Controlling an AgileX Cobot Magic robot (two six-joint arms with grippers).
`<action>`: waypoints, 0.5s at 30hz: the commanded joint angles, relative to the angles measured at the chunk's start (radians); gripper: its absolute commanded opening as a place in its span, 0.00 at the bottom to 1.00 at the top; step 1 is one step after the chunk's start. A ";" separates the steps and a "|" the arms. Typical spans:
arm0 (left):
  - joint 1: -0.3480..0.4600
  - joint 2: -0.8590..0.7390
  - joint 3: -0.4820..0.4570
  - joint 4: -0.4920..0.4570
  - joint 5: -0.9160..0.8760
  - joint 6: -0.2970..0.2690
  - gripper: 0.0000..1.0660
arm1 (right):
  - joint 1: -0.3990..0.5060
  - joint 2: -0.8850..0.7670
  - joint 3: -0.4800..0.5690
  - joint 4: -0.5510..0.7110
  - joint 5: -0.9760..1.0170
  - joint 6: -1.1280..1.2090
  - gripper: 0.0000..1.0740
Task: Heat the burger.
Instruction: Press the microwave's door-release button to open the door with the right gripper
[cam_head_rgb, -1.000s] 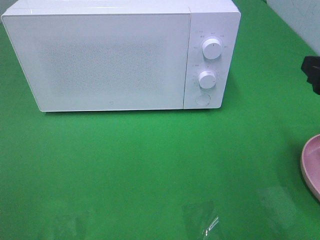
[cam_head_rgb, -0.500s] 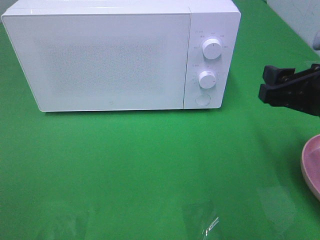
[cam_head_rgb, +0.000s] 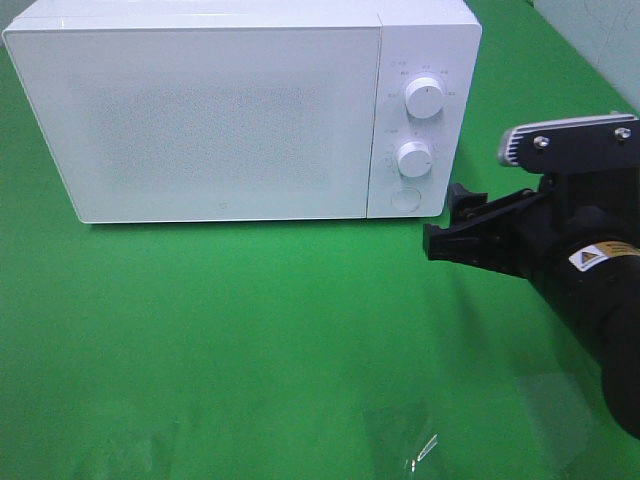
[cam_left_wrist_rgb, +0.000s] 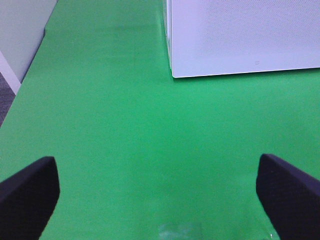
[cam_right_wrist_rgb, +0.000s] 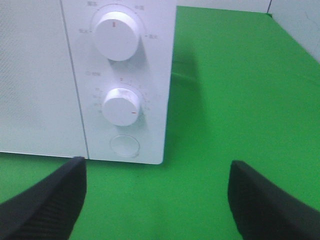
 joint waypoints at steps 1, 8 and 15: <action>0.004 -0.022 0.004 -0.011 -0.014 0.001 0.94 | 0.021 0.033 -0.036 0.006 -0.022 -0.011 0.71; 0.004 -0.022 0.004 -0.011 -0.014 0.001 0.94 | 0.030 0.130 -0.119 0.003 -0.006 -0.009 0.71; 0.004 -0.022 0.004 -0.011 -0.014 0.001 0.94 | 0.030 0.173 -0.126 -0.005 -0.013 0.169 0.70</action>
